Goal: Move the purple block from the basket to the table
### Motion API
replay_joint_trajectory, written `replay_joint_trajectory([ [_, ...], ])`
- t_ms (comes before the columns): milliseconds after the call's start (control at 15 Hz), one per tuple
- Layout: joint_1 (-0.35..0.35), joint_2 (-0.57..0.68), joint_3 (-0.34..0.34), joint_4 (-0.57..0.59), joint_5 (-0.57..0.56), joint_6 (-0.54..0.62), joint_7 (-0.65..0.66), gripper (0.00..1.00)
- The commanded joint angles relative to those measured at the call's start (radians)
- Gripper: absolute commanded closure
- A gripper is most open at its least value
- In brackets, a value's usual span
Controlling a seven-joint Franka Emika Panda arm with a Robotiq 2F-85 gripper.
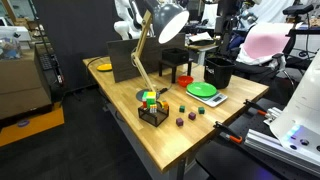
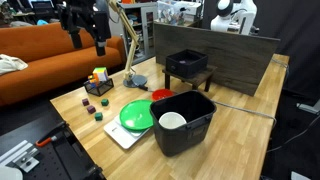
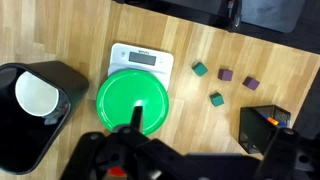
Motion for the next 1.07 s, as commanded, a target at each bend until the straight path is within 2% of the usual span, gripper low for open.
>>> replay_joint_trajectory([
  [0, 0.001, 0.0, 0.0, 0.001, 0.0, -0.002, 0.001, 0.0],
  [1000, -0.005, 0.01, -0.008, 0.014, -0.009, 0.006, -0.011, 0.0],
])
